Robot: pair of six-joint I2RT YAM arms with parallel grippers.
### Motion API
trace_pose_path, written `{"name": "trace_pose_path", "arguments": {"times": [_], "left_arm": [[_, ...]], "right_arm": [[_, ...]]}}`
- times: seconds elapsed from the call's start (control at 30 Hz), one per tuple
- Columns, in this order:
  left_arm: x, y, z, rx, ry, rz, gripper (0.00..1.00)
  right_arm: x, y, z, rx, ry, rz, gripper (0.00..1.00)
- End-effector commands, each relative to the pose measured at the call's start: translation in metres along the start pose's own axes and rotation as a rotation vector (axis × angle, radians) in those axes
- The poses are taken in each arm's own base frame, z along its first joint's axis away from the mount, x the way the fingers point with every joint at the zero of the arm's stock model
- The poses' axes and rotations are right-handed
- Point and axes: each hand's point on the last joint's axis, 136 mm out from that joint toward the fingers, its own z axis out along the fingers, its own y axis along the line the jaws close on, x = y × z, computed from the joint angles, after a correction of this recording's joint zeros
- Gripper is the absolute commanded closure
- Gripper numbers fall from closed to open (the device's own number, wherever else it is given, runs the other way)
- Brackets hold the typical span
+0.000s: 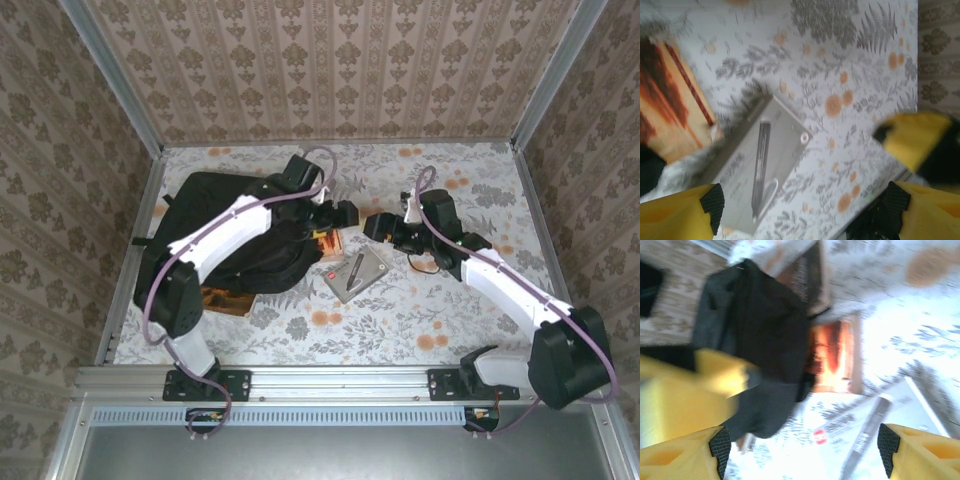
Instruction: Pack the student bag
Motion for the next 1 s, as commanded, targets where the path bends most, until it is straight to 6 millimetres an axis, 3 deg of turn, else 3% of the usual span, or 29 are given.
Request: {"name": "trace_pose_path", "arguments": {"times": [0.0,0.1,0.17,0.3,0.37,0.67,0.97], "left_arm": [[0.056,0.019,0.020,-0.056,0.127,-0.013,0.12],[0.088,0.033,0.028,-0.140,0.196,0.084,0.12],[0.097,0.044,0.029,-0.259,0.219,0.217,0.09],[0.088,0.057,0.035,-0.546,0.253,0.525,0.02],[0.078,0.066,0.042,-0.634,0.264,0.590,0.00],[0.078,0.071,0.092,-0.557,0.389,0.664,0.00],[0.097,0.075,0.117,-0.494,0.468,0.618,0.00]], "right_arm": [[0.022,-0.052,0.014,0.189,0.117,0.032,0.20],[0.026,-0.070,0.028,0.250,0.181,0.060,0.21],[0.025,-0.080,0.029,0.307,0.191,0.060,0.21],[0.019,-0.088,0.020,0.333,0.164,0.076,0.20],[0.014,-0.089,0.009,0.339,0.130,0.084,0.19],[0.009,-0.084,-0.040,0.325,0.021,0.068,0.17],[0.025,-0.094,-0.036,0.305,0.038,0.093,0.17]]}}
